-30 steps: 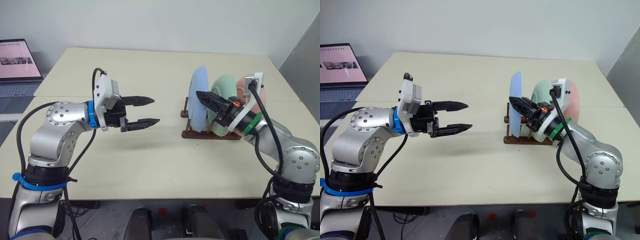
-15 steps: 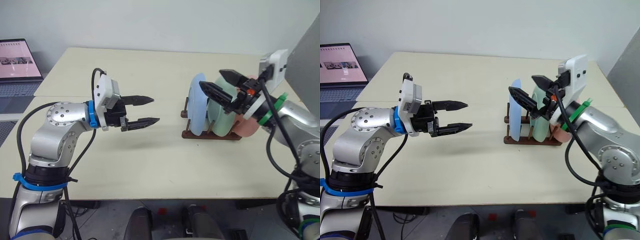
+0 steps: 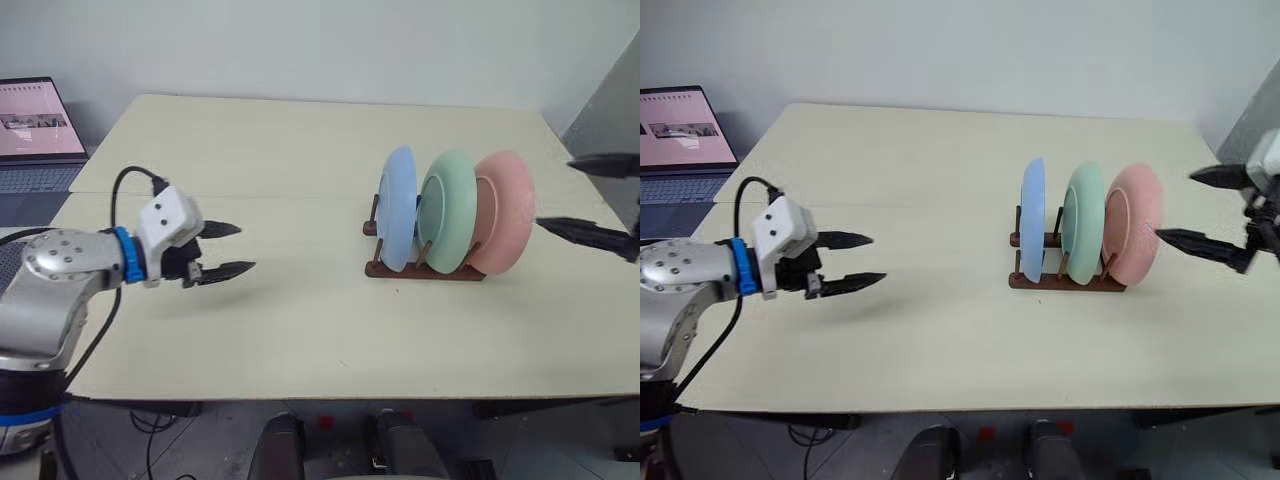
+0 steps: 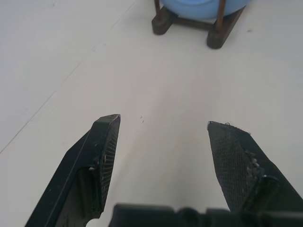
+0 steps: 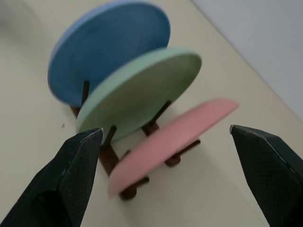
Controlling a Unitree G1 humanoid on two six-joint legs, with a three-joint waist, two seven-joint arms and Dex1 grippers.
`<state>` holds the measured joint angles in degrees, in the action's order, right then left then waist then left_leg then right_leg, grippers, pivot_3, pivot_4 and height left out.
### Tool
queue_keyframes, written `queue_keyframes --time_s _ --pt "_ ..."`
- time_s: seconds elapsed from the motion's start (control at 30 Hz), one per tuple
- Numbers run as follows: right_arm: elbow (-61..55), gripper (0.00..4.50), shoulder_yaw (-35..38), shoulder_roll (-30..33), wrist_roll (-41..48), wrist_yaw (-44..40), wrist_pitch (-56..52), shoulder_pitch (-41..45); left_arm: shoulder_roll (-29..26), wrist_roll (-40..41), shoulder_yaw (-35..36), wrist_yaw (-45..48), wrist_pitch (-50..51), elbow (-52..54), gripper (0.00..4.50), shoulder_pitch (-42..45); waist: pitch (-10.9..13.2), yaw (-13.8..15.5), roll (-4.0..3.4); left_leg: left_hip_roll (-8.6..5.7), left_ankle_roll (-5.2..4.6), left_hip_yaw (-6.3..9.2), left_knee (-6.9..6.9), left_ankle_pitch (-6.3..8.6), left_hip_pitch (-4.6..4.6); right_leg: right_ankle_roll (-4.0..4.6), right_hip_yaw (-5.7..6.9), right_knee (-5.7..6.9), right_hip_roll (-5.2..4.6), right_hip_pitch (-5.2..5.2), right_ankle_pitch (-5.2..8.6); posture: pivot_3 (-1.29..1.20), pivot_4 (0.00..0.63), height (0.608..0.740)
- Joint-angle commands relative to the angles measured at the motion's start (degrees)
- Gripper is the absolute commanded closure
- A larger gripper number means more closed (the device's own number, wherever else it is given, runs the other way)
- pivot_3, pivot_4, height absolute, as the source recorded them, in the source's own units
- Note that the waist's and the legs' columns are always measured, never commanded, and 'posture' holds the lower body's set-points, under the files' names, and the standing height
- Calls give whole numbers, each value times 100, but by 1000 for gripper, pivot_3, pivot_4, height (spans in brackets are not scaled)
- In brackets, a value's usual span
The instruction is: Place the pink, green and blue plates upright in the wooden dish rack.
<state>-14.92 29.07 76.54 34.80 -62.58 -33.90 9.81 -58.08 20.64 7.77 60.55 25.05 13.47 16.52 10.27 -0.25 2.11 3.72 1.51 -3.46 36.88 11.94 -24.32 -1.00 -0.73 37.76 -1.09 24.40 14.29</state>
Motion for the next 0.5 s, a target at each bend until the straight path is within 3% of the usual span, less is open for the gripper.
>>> queue_keyframes --time_s 0.03,0.2,0.5 --pt "595 12 218 312 -732 -768 772 -319 -179 -34 477 -48 -97 172 1279 -225 0 1 -1 1 0 0 0 0 4 -1 1 1 -3 0 0 0 150 728" --pt "1328 12 -115 304 -1165 -997 1484 -171 -229 18 721 -61 -16 255 1279 -441 1 -4 -2 -2 0 -3 2 0 20 -4 -3 3 -10 -3 -3 0 150 728" --pt "1669 12 -592 221 -1307 -1078 1756 369 -212 75 909 -31 58 256 1279 -594 7 -6 -13 -4 1 -21 -6 1 23 -2 -2 4 -5 -1 -1 0 150 728"
